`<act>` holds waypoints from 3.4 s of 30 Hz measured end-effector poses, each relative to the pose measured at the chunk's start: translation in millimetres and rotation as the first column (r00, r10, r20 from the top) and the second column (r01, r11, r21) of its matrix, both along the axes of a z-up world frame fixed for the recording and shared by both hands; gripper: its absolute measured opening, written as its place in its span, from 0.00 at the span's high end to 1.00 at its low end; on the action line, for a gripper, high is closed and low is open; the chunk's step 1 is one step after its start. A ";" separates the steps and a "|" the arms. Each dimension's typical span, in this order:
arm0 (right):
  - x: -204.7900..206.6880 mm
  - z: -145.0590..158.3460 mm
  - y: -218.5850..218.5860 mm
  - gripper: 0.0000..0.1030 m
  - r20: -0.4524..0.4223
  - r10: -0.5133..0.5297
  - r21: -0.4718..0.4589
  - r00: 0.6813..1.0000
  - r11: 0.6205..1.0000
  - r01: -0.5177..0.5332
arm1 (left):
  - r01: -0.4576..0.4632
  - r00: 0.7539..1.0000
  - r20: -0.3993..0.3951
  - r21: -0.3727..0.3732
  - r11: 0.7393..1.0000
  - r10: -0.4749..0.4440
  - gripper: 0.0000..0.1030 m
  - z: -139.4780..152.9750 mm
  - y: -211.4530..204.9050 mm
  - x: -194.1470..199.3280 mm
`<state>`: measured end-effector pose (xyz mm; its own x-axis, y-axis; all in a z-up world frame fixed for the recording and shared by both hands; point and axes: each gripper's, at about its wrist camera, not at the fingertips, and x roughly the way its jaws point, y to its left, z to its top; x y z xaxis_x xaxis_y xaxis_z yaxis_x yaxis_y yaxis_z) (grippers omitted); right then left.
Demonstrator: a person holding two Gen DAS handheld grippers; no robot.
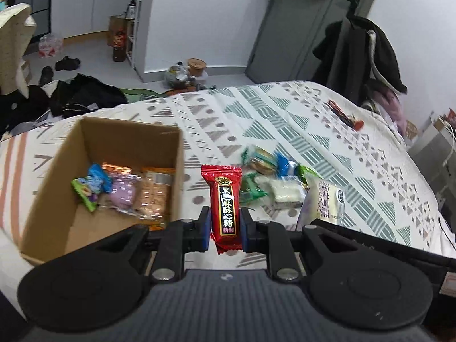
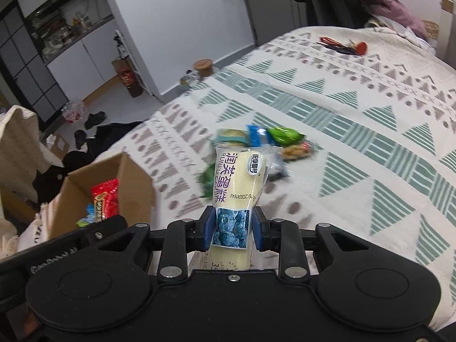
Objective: Organize snacks
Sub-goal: 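Carry both packs over the cardboard box and open both grippers to drop them, then move both tools back over the snack pile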
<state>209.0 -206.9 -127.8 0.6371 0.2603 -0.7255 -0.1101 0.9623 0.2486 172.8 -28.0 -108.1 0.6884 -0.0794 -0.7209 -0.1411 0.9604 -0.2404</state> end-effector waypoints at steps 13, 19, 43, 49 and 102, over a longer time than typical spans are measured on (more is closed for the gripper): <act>-2.5 23.5 62.0 0.74 0.048 0.094 0.003 0.994 0.996 -0.094 | -0.148 0.989 0.013 -0.028 0.989 0.148 0.81 6.0 57.5 -6.8; -3.7 25.4 85.3 0.74 0.053 0.123 -0.003 0.991 0.992 -0.123 | -0.202 0.979 -0.009 -0.038 0.979 0.202 0.81 -0.5 81.2 -10.2; 5.7 9.1 162.0 0.73 -0.017 0.220 0.037 0.975 0.975 -0.219 | -0.384 0.923 -0.042 -0.093 0.919 0.382 0.74 -2.6 146.8 -14.6; 10.2 8.5 157.2 0.62 -0.043 0.207 0.088 0.977 0.975 -0.203 | -0.407 0.913 -0.055 -0.081 0.910 0.404 0.67 -5.0 151.1 -13.1; 52.3 -7.2 -43.8 0.28 0.030 0.017 0.006 0.999 1.000 -0.017 | 0.027 0.999 -0.031 0.146 0.989 -0.023 0.20 8.0 -19.4 67.4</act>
<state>261.3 -250.6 -135.0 0.6537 0.2756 -0.7048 -0.1341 0.9588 0.2505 240.2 -47.5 -100.1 0.6659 0.0113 -0.7459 -0.1216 0.9882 -0.0936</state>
